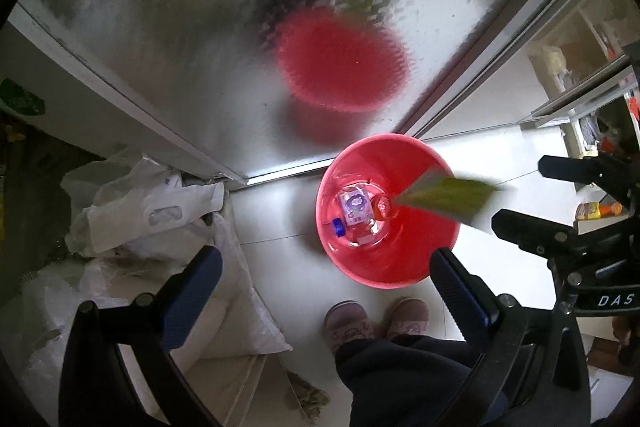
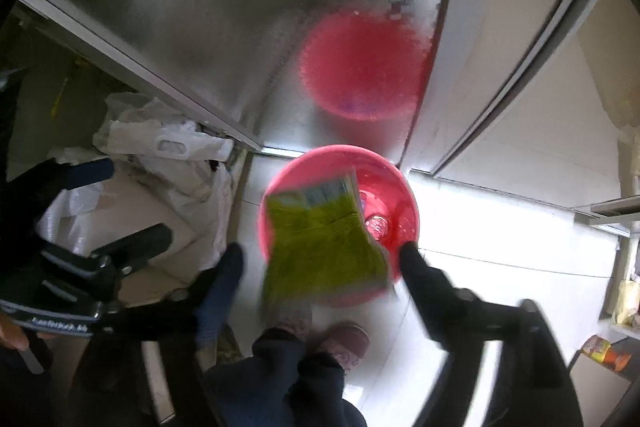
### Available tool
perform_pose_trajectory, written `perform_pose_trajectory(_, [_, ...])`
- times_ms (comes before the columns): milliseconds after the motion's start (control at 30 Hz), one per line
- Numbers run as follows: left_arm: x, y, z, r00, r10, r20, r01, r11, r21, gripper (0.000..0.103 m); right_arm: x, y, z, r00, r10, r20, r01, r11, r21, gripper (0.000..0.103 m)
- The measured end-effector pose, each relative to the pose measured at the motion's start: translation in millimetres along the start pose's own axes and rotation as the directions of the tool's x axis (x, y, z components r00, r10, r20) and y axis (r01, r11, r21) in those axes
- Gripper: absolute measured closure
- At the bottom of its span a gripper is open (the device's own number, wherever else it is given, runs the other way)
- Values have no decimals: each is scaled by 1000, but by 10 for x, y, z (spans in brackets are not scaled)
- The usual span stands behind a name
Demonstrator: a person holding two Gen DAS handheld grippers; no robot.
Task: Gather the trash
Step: 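Open left gripper dropping blue lid while right gripper releases yellow packet into bucket, then raise both open grippers from the bucket back over the counter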
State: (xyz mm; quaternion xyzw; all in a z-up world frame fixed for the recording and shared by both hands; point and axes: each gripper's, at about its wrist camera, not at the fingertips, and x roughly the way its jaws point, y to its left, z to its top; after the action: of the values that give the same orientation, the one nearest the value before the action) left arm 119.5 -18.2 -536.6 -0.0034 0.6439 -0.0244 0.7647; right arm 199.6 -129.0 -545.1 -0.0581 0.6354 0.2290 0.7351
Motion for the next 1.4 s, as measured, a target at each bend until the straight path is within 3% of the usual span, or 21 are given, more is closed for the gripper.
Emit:
perform_pose_trajectory(267, [-545, -130, 51, 1000, -16, 17, 17, 1000, -23, 0, -588, 31, -69, 999, -28, 32, 27, 999, 39, 2])
perform_pose_trajectory(533, [-1699, -485, 222, 995, -34, 92, 31, 999, 32, 0, -1601, 3, -96, 990, -95, 103, 89, 994, 60, 1])
perform_pose_trajectory(667, [-2356, -608, 350, 990, -39, 136, 31, 998, 60, 0, -2221, 29, -86, 987, -87, 138, 76, 994, 83, 1])
perform_pose_trajectory(800, [-3091, -705, 500, 980, -31, 195, 15, 996, 84, 0, -2946, 67, -49, 974, -94, 208, 77, 993, 86, 1])
perform_pose_trajectory(900, [-3574, -751, 605, 972, -66, 227, 47, 995, 90, 0, -3396, 114, -10, 967, -85, 242, 63, 993, 95, 1])
perform_pose_trajectory(1033, [-4143, -796, 705, 958, -35, 285, 7, 995, 99, 0, -3969, 227, 48, 951, -76, 300, 56, 996, 73, 1])
perform_pose_trajectory(1400, [-4910, -704, 758, 922, 2, 387, -26, 998, 55, 0, -4772, 477, 219, 912, -53, 408, 45, 999, 28, 1])
